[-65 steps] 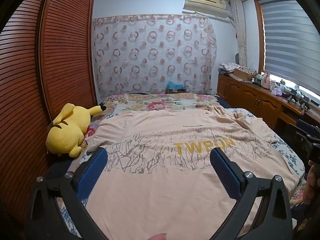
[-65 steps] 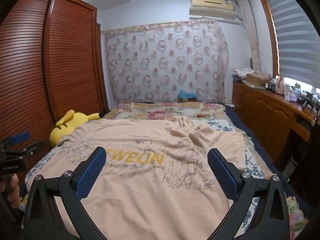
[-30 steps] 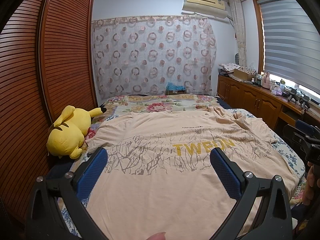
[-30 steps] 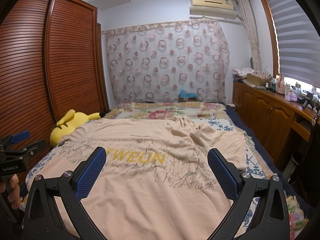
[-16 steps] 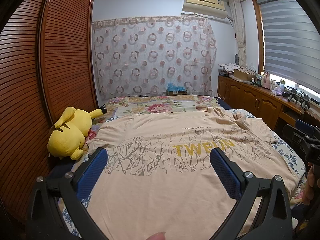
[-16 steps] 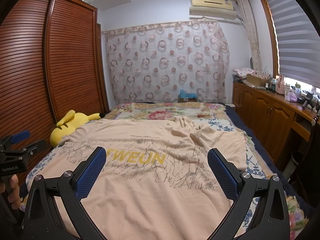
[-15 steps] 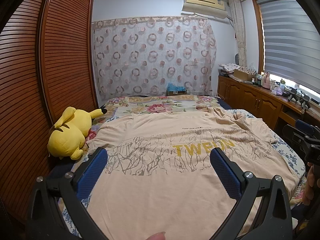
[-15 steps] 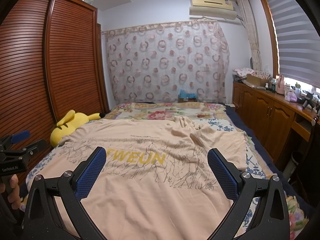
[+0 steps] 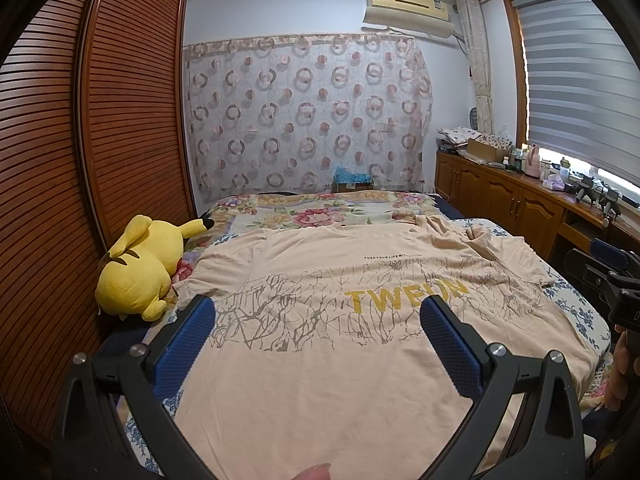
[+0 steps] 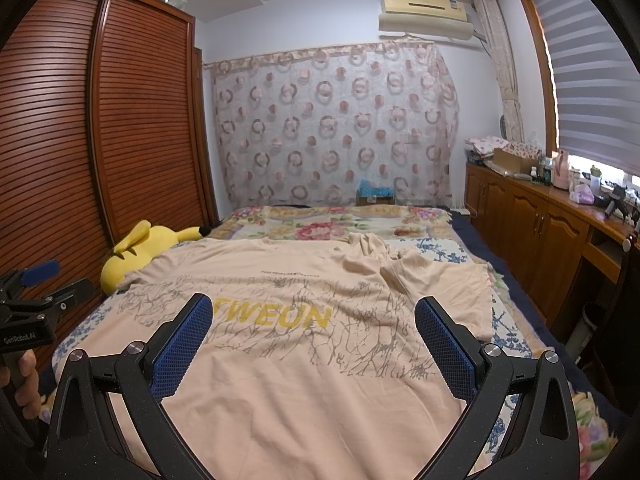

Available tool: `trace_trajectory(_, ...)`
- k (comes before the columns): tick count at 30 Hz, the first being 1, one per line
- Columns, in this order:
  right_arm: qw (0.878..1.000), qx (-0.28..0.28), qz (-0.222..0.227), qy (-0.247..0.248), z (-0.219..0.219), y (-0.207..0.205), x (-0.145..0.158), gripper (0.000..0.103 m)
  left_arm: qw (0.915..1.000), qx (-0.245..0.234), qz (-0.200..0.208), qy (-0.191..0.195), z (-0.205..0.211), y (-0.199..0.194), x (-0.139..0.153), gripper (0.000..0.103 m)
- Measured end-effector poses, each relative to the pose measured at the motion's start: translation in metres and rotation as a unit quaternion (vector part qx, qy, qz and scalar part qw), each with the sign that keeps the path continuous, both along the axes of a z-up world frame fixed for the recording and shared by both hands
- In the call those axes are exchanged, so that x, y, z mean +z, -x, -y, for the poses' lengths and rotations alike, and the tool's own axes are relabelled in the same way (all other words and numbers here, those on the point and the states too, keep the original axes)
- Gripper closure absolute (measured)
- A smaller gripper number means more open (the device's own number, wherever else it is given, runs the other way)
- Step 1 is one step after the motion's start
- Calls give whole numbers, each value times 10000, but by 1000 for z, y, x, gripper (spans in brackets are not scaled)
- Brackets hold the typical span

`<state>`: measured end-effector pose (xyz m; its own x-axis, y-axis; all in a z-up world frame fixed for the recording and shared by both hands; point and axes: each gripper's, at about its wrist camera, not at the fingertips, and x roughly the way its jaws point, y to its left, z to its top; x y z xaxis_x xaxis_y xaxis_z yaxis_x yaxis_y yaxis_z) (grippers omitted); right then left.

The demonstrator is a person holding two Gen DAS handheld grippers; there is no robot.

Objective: Fold small clothes

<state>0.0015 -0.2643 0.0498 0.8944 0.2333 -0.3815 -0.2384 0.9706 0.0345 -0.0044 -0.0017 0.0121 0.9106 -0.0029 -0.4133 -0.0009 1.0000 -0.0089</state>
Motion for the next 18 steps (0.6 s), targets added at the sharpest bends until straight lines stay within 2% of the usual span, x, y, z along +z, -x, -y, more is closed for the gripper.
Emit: trace_trajectory(18, 10000, 13, -11, -9, -1, 0, -1, 0, 10000, -22, -20, 18, 0, 0, 1, 0)
